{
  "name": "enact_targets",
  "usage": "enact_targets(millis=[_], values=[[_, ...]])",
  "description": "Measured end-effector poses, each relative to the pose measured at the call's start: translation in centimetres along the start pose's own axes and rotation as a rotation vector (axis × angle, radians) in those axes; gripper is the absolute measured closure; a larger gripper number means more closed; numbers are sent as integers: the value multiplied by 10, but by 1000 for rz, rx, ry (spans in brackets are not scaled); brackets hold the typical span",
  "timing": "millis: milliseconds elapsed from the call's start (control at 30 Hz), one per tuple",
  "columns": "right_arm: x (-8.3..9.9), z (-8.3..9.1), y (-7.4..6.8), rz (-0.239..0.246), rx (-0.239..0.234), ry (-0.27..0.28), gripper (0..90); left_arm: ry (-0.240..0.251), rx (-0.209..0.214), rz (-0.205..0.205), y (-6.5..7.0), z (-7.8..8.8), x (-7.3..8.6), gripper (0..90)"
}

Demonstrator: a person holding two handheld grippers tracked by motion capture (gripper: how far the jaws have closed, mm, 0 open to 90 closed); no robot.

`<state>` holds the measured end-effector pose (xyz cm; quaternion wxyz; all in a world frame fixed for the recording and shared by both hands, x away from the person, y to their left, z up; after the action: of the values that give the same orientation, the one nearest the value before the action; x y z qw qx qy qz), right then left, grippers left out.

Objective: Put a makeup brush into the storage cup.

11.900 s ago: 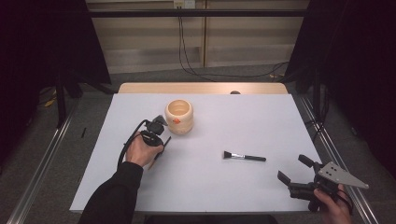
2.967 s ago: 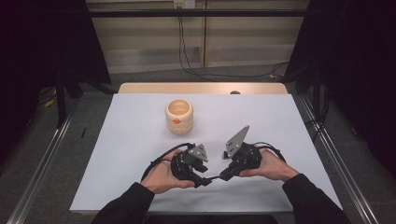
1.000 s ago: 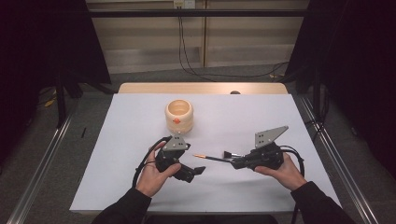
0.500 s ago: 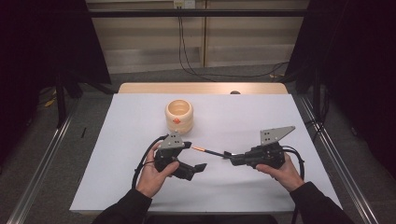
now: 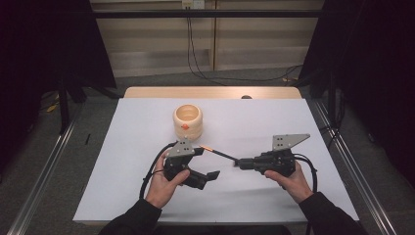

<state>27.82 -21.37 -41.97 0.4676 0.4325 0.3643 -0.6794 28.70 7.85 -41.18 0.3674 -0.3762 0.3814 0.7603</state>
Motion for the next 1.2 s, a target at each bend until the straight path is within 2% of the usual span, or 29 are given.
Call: enact_targets(millis=[133,167,233,400,433,467,533,700,733,833,867,900,967,1100,1167,1200], values=[[0,-1,-1,2,13,0,862,0,10,1,2,-2,-3,68],[0,-1,0,-2,20,6,862,-13,31,3,3,-3,-5,73],[0,-1,0,1,24,7,862,-16,47,12,4,-4,-6,79],[0,-1,0,1,29,9,862,-15,34,23,6,-6,-10,75],[0,-1,0,2,31,8,861,-11,36,24,6,-5,-10,75],[0,-1,0,1,33,8,862,8,61,34,7,-6,-11,75],[0,-1,0,0,39,8,862,10,62,33,7,-5,-12,72],[0,-2,0,-1,43,4,861,14,41,33,7,-5,-13,73],[1,-2,-1,1,44,-1,862,13,34,24,7,-5,-13,93],[1,-4,-1,3,44,-1,862,17,17,28,8,-5,-13,109],[1,-4,-1,3,44,-1,862,17,17,28,8,-5,-13,150],[1,-4,-1,4,45,1,861,22,22,19,8,-5,-13,150],[0,-3,-2,7,44,10,861,36,22,36,7,-4,-14,224],[-3,-1,-3,11,39,36,862,92,40,80,4,0,-18,271],[-4,0,-4,16,41,41,862,103,38,85,3,1,-20,287],[-5,0,-4,18,41,45,862,115,44,102,3,1,-21,317]])
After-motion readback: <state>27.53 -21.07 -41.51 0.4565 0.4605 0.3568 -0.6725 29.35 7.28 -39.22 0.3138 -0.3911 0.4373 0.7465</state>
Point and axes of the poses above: each handheld gripper's, and its own axes: z roughly backward along the jaws, x roughly out of its underside, y roughly to its right, the point moved 1 cm from there along -z, roughly forward along the jaws, and after that the axes turned 9 degrees about z, right-handed, at the moved point
